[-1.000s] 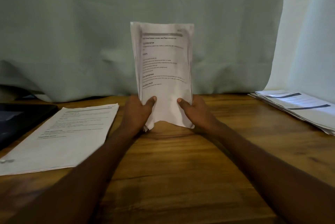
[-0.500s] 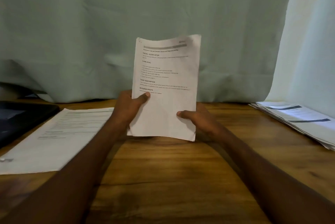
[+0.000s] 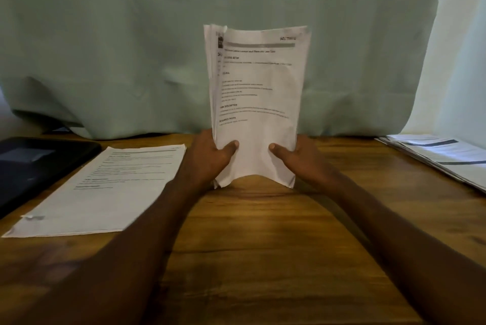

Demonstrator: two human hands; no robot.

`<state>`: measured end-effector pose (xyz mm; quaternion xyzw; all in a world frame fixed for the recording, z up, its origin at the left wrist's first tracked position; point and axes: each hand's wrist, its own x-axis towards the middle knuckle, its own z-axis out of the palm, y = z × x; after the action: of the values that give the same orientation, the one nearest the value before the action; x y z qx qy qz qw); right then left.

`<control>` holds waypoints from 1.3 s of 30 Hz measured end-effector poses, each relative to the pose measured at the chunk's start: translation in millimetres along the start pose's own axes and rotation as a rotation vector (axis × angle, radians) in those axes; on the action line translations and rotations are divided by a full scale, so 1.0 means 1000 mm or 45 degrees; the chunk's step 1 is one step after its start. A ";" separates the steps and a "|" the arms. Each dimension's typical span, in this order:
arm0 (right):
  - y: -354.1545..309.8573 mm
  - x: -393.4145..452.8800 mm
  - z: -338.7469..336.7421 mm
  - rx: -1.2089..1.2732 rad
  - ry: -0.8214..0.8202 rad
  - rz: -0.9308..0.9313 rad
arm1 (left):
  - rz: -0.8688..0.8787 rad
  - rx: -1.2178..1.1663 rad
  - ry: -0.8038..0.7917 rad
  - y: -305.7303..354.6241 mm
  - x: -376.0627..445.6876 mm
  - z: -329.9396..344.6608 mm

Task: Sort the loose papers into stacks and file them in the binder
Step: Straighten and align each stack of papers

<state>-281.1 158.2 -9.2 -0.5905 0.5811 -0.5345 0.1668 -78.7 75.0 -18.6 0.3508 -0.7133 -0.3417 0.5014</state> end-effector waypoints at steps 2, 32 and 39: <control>0.003 -0.002 0.000 0.023 -0.009 0.021 | 0.031 0.025 0.018 0.005 -0.002 0.000; -0.010 0.011 -0.016 0.593 -0.121 0.183 | -0.230 -0.200 -0.565 0.015 0.021 -0.049; 0.000 0.013 -0.004 0.951 0.065 0.259 | -0.322 -1.176 -0.448 0.021 0.020 -0.050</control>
<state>-287.1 148.6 -1.7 -0.4148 0.4060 -0.7047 0.4080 -39.5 62.8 21.8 0.1131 -0.5133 -0.7332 0.4314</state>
